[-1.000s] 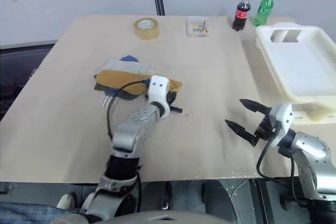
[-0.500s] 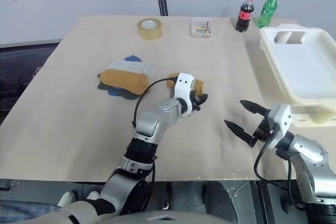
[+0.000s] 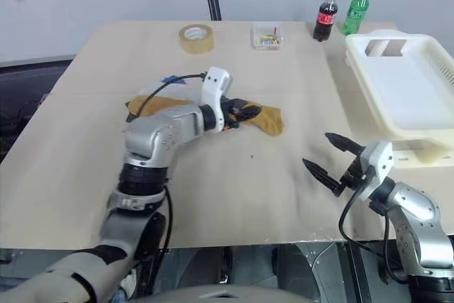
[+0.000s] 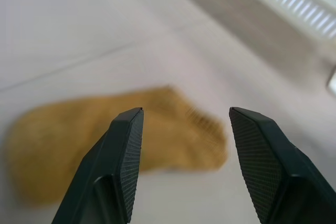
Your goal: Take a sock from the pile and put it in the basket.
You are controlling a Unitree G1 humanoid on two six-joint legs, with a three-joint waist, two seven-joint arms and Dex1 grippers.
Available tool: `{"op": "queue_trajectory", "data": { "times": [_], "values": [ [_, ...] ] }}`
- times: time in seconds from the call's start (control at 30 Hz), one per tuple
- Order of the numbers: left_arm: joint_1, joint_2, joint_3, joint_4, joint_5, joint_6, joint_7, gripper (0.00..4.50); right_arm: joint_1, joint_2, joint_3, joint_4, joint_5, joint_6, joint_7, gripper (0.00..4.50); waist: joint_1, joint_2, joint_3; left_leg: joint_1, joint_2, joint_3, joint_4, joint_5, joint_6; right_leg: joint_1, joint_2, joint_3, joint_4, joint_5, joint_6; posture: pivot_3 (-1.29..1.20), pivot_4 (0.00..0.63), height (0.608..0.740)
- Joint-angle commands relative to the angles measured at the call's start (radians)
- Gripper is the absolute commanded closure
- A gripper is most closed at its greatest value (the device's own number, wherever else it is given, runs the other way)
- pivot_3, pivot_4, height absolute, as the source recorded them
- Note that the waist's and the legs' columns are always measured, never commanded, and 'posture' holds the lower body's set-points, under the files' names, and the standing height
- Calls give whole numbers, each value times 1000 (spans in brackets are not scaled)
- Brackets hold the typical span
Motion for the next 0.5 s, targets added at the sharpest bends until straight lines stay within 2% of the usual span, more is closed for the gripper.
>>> {"op": "queue_trajectory", "data": {
  "times": [0.03, 0.13, 0.3, 0.37, 0.5],
  "values": [
    [-17, 49, -26, 25, 21, -139, -76, 1752, -32, 5, 4, -24, 9, 32, -39, 0, 2, 0, 0, 0, 0, 0, 0, 0, 0, 0, 0, 0, 0, 0, 0, 0, 150, 740],
    [28, 108, -37, 20, 34, -273, -159, 1752, -97, 18, 44, -19, -28, 138, -144, 0, 2, 0, 0, -1, 0, 0, 0, 0, 0, -1, -1, 0, 0, 0, 0, 0, 150, 740],
    [194, 219, -38, -78, 27, -496, -330, 1752, -229, 50, 133, 18, -123, 314, -313, 0, -5, 1, 0, -2, 1, 2, -1, 3, -4, -6, 0, 3, 1, 0, -1, 0, 150, 740],
    [293, 254, 4, -156, -33, -556, -418, 1752, -299, 87, 161, 66, -136, 371, -357, 0, -5, 1, 0, -9, 2, 2, 0, 3, -5, -14, 0, 4, 4, 0, -1, 0, 150, 740],
    [394, 273, 46, -187, -49, -612, -425, 1752, -412, 150, 205, 161, -164, 472, -418, 0, 8, 1, 1, -17, 1, 3, 1, 3, -5, -21, -1, 4, 6, 0, -1, 0, 150, 740]
  ]
}}
